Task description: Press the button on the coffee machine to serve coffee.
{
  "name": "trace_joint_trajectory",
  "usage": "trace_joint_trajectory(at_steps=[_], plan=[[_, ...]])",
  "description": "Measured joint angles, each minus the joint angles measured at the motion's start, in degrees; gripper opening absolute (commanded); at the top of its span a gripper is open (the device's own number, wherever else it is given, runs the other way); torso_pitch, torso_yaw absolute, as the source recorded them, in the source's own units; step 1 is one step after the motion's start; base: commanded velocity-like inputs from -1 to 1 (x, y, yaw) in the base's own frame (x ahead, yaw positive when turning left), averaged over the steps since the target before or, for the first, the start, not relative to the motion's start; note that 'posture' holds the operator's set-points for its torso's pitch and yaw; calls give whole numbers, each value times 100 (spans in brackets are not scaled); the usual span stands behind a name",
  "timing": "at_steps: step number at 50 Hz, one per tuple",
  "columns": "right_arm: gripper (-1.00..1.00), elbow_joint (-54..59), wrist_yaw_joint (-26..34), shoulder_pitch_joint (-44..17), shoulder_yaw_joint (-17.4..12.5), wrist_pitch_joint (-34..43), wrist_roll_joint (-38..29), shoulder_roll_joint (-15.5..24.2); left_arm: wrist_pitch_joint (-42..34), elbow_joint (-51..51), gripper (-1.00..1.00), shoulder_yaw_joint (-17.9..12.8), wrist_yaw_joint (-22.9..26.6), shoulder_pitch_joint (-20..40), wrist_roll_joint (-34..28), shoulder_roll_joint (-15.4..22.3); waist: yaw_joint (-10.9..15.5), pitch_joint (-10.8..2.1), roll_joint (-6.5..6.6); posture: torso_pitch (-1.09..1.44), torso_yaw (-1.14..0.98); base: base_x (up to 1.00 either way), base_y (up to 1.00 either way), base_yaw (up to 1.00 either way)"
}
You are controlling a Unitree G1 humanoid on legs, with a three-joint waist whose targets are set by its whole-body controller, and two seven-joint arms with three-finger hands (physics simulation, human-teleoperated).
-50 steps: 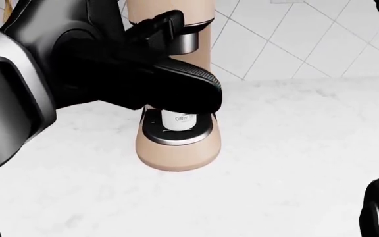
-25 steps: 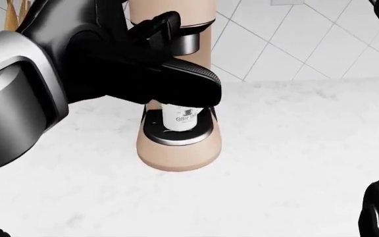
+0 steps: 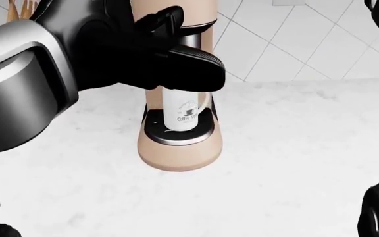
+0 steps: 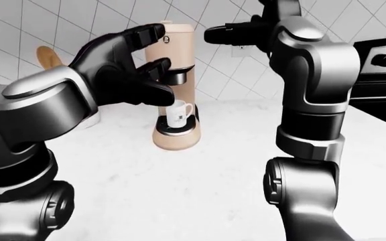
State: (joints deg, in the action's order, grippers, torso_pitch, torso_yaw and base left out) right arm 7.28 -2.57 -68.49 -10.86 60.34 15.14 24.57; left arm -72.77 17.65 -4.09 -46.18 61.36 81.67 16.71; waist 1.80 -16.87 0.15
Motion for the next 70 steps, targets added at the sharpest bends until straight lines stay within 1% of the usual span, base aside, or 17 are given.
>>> trace_joint_trajectory(at_steps=[21,28,33,39,53,59,70], plan=[[100,0,-58,88,5,-86,51,-46,-136,-215,100,-95,882,-82,-1135,-200,-13,-7,-21,-48,0,0,0,0],[100,167,-83,22,17,-175,71,-85,-138,-311,100,-102,1138,-35,-1465,-282,-16,-9,-22,-48,0,0,0,0],[100,160,-79,2,25,-162,90,-40,-135,-379,100,-97,1332,-50,-1699,-363,-13,-9,-33,-48,0,0,0,0],[100,58,-107,57,3,-154,112,-52,-149,-515,100,-126,1444,12,-1915,-510,-16,-12,-51,-48,0,0,0,0],[100,-53,-167,226,-7,-157,177,-94,-40,-612,100,-89,1866,-105,-2446,-605,-19,-18,-57,-48,0,0,0,0],[100,-67,-185,260,-12,-160,211,-83,55,-680,100,-60,2123,-216,-2804,-651,-18,-22,-65,-48,0,0,0,0],[100,-7,-195,269,11,-217,224,-101,48,-816,100,-138,2372,-42,-3131,-716,-24,-25,-76,-48,0,0,0,0]])
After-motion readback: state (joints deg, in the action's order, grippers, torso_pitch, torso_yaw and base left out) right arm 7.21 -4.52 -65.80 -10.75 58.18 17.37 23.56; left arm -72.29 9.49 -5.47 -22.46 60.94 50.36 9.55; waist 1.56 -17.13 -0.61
